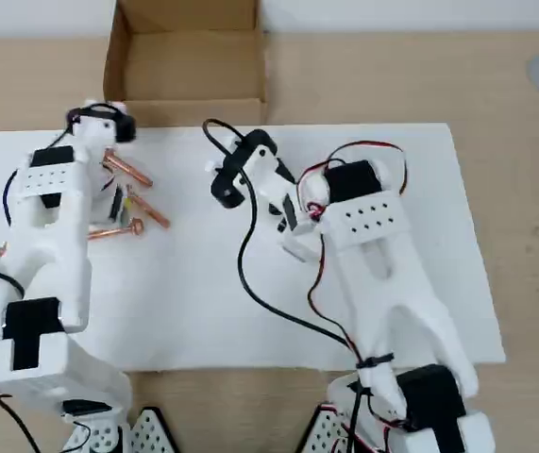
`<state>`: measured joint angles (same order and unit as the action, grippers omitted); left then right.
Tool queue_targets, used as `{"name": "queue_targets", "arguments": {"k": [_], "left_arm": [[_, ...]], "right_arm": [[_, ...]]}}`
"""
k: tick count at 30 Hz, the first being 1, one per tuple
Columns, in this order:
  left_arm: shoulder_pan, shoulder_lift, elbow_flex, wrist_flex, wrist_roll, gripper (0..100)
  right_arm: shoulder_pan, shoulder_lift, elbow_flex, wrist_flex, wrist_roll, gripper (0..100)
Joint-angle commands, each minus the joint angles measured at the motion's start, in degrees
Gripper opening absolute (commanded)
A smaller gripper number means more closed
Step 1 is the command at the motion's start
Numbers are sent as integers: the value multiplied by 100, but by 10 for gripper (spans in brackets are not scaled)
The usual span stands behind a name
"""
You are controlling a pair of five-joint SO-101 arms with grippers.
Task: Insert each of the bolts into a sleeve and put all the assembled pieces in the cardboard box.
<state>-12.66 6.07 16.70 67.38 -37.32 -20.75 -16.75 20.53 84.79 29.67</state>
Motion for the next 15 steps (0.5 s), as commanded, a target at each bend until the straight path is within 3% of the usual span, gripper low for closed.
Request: {"name": "queue_targets", "arguments": {"k": [1,8,15], "left_arm": [[-264,-92,-35,237,-1565,144],[-237,-92,-26,325,-2154,143],[334,-92,-105,686,-2796,143]], "right_arm": [[101,-321,40,26,-44,11],[110,-347,48,70,-53,11],[110,-347,48,70,-53,11]]}}
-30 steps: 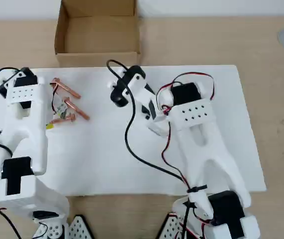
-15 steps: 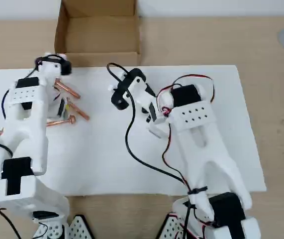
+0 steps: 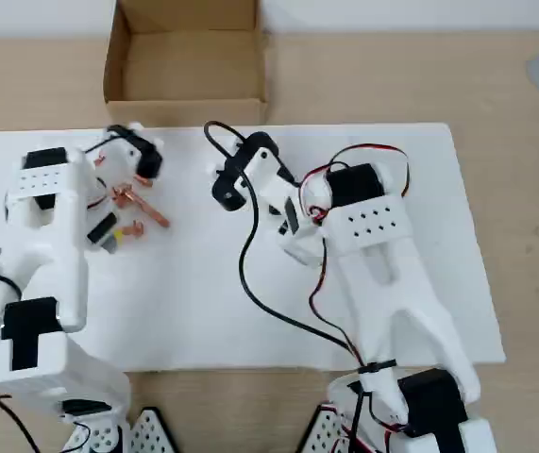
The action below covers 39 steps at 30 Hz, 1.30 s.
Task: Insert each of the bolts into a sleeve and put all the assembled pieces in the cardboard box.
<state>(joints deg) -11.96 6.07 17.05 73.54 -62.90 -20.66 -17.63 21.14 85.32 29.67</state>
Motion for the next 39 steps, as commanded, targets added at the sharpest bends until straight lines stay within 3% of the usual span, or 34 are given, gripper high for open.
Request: {"name": "queue_targets", "arguments": {"k": [1,15,22,26,31,39], "left_arm": [[343,-92,-141,70,-334,143],[545,-92,-176,-281,-1319,143],[211,-101,-334,-1495,-2356,145],[132,-66,-431,-1196,-2848,143],[273,-40,-334,-738,-2892,143],[378,-40,-18,-756,-2998,143]], "right_arm": [[101,-259,-13,18,-53,11],[101,-259,-13,97,-53,11],[101,-259,-13,105,-53,11],[101,-259,-13,105,-53,11],[101,-259,-13,105,-53,11],[92,-259,-40,167,-141,11]]}}
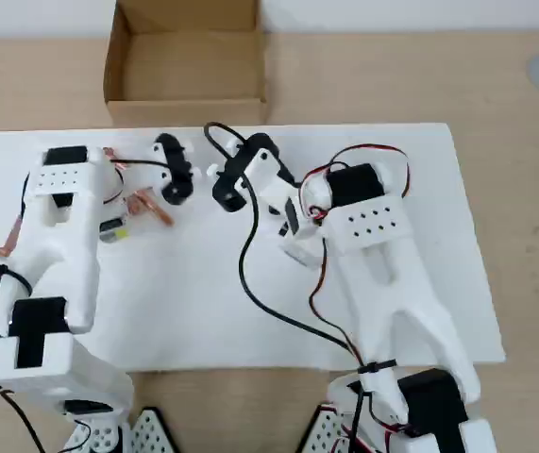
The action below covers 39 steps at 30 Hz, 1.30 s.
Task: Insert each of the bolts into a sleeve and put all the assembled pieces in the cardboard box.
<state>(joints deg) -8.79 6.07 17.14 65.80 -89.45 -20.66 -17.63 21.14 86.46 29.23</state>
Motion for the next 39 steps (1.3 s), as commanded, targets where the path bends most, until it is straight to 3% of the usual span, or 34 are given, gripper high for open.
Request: {"name": "queue_targets", "arguments": {"k": [1,12,28,39], "left_arm": [[62,-40,-9,-9,-360,143],[18,813,-132,-1187,79,143],[70,927,-1196,-1143,1292,143],[255,-338,-1521,273,1749,142]], "right_arm": [[92,-259,-40,53,-97,11],[92,-259,-22,62,-97,11],[92,-224,-13,53,-97,11],[84,-215,-4,9,-79,11]]}}
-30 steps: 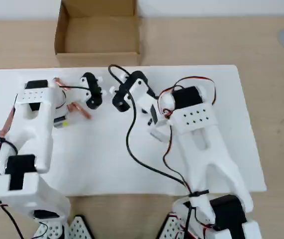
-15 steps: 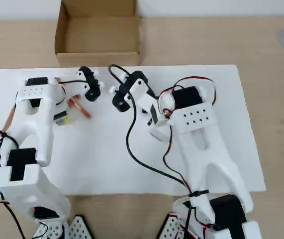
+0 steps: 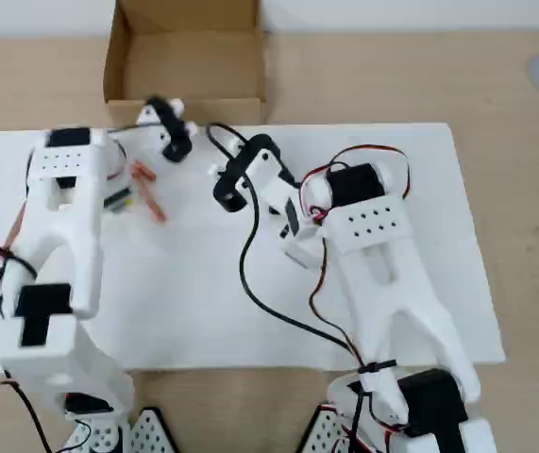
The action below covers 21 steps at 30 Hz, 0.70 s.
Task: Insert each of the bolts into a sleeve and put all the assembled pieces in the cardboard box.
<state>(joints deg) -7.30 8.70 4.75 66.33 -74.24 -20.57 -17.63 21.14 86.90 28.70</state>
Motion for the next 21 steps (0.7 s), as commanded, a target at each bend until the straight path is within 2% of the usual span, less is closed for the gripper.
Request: {"name": "queue_targets", "arguments": {"k": [1,6,14,21], "left_arm": [[105,-752,-255,273,281,142],[53,-1007,53,220,290,142],[-431,-558,677,-1187,316,143],[-457,4,545,-1345,316,143]], "right_arm": [[75,-215,-4,-35,-26,11],[75,-224,-4,-35,-18,11],[75,-224,-4,-9,-18,11],[75,-224,-4,9,-26,11]]}}
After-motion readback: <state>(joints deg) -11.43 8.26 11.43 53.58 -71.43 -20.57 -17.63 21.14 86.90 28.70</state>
